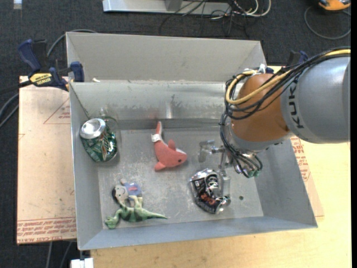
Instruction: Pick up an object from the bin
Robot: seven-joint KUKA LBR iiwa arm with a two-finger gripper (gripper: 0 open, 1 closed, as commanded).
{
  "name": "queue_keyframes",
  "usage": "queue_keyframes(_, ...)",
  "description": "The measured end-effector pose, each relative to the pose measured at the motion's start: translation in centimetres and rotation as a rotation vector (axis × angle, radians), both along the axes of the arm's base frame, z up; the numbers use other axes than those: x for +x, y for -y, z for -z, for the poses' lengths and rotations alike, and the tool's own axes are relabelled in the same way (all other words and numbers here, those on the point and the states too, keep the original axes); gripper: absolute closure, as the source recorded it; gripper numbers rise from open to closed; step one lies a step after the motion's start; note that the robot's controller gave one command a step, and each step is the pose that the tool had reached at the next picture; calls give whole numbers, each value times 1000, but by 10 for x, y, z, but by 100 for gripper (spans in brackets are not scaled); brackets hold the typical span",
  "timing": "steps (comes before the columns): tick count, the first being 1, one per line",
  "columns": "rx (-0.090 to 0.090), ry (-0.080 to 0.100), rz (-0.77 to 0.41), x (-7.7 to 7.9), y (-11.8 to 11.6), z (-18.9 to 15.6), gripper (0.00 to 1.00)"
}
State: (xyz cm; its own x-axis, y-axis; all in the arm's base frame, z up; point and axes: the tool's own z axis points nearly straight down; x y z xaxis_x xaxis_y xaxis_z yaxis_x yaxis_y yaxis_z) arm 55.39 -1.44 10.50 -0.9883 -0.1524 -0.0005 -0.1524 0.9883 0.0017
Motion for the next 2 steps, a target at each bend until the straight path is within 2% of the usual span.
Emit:
queue_keyframes(1,-1,8,-23,-28,-14,-58,0)
queue_keyframes(2,1,-2,-164,-32,-7,-10,0)
